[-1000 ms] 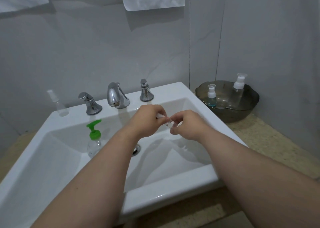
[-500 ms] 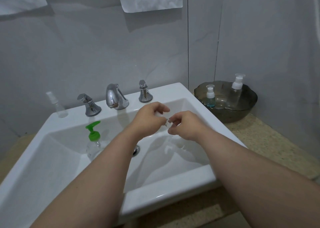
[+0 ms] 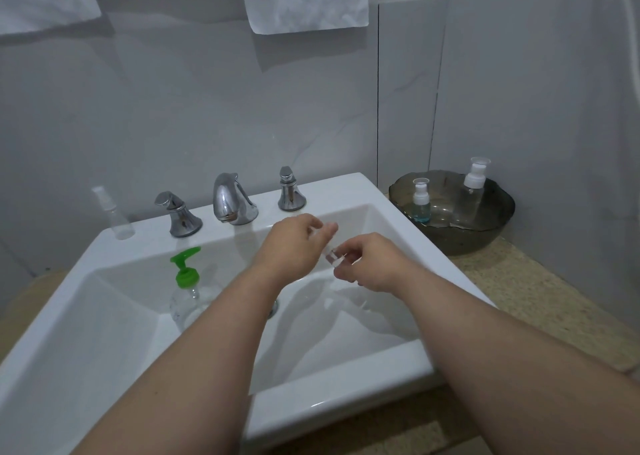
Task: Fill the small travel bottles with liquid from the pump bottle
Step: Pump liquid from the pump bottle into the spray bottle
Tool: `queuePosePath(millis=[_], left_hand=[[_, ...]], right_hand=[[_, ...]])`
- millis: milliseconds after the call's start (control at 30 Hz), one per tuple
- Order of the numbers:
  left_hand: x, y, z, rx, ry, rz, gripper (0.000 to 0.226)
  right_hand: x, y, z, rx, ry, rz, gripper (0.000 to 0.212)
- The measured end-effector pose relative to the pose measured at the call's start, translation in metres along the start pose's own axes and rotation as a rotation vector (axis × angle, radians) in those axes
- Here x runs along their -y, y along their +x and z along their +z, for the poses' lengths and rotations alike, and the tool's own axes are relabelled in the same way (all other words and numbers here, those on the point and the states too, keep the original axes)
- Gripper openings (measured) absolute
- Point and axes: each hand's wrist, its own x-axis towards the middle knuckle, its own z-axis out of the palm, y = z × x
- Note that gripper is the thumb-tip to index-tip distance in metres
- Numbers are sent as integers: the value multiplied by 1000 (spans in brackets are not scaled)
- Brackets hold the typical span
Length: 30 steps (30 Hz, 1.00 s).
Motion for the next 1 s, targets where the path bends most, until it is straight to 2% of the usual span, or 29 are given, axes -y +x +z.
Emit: queuePosePath(millis=[67, 133, 233, 333, 400, 467, 633, 767, 833, 933, 1000], left_hand=[[4, 3, -1, 17, 39, -2, 27], [9, 3, -1, 107, -20, 34, 11], [14, 3, 0, 187, -61, 68, 18], [15, 4, 0, 149, -121, 8, 9], [17, 4, 0, 128, -122, -38, 21], [18, 5, -1, 153, -96, -45, 24], [25, 5, -9, 246, -129, 43, 13], [27, 5, -10, 251, -133, 35, 14], [22, 4, -8, 201, -140, 22, 14], [13, 1, -4, 55, -269, -19, 30], [13, 1, -3, -58, -276, -48, 36]], right_hand=[[1, -1, 0, 3, -14, 2, 31], [1, -3, 0, 21, -52, 6, 30], [1, -5, 1, 36, -93, 2, 26], [2, -6, 1, 26, -82, 1, 25], [3, -6, 0, 23, -79, -8, 28], [3, -7, 1, 39, -73, -19, 27], [4, -12, 4, 212, -33, -52, 4], [6, -12, 4, 216, -24, -47, 14], [8, -10, 7, 175, -47, -44, 20], [8, -8, 7, 148, -144, -30, 33], [6, -6, 7, 80, -150, -4, 29]])
